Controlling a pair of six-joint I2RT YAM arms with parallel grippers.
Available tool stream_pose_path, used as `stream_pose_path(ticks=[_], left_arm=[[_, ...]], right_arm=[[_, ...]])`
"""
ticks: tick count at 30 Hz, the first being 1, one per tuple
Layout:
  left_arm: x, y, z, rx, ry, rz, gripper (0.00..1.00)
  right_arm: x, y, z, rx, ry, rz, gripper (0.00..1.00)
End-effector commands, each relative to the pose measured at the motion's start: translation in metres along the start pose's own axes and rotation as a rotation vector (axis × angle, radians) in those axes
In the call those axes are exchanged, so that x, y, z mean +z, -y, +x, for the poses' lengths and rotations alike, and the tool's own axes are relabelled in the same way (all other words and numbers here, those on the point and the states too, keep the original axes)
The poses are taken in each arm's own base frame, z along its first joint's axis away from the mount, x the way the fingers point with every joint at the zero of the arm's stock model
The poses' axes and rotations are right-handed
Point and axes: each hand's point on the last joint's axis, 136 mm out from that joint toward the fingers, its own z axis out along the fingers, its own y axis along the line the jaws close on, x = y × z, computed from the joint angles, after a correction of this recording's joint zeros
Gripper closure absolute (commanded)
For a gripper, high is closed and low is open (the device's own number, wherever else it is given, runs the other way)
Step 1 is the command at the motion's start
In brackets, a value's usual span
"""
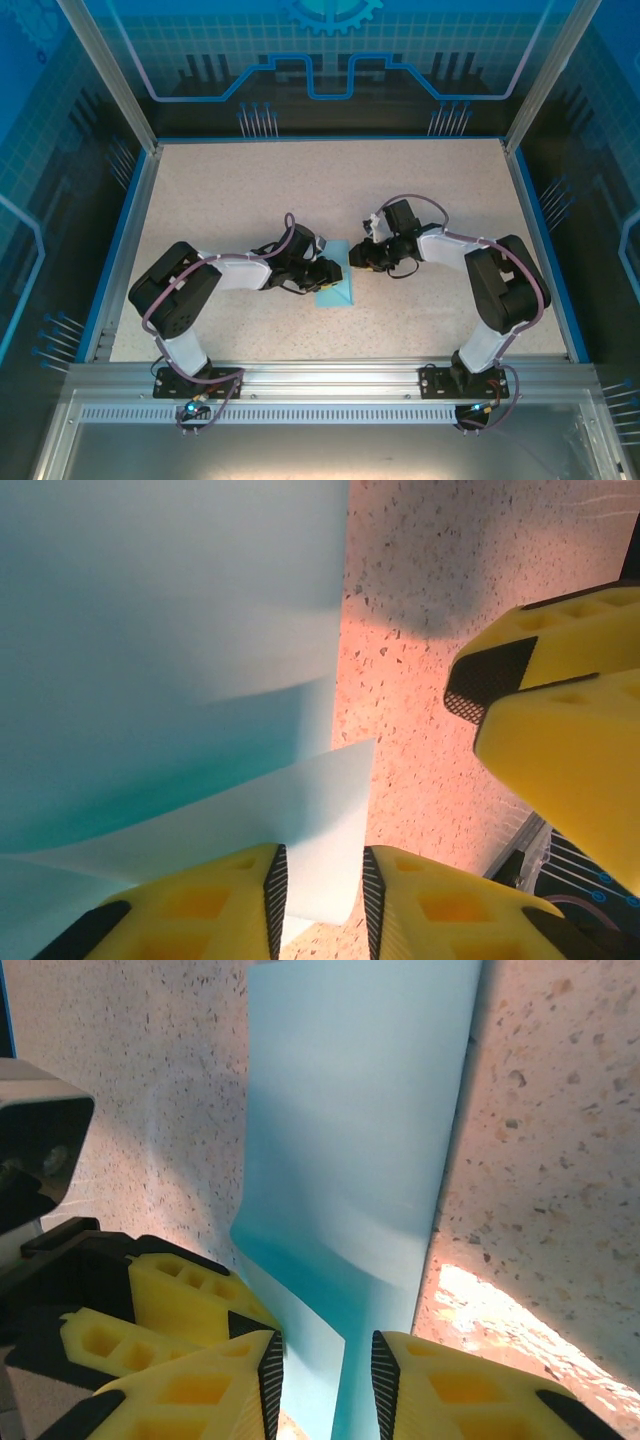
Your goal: Fold a paper plane with a square sheet of paper (pick it up from the middle)
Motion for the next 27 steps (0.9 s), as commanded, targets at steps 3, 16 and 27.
stream_pose_path(ticks=[3, 16, 27], left_arm=[[0.001, -0.012, 0.000, -0.017, 0.007, -0.031, 0.73], [0.000, -0.013, 0.000, -0.021, 0.005, -0.036, 0.76], [0.003, -0.013, 0.000, -0.023, -0.002, -0.036, 0.76]], right_arm=[[0.007, 0.000, 0.019, -0.025, -0.072, -0.002, 0.68], [0.024, -0.003, 0.029, -0.040, -0.131, -0.011, 0.74], [0.024, 0.007, 0.022, -0.049, -0.098, 0.056, 0.91]])
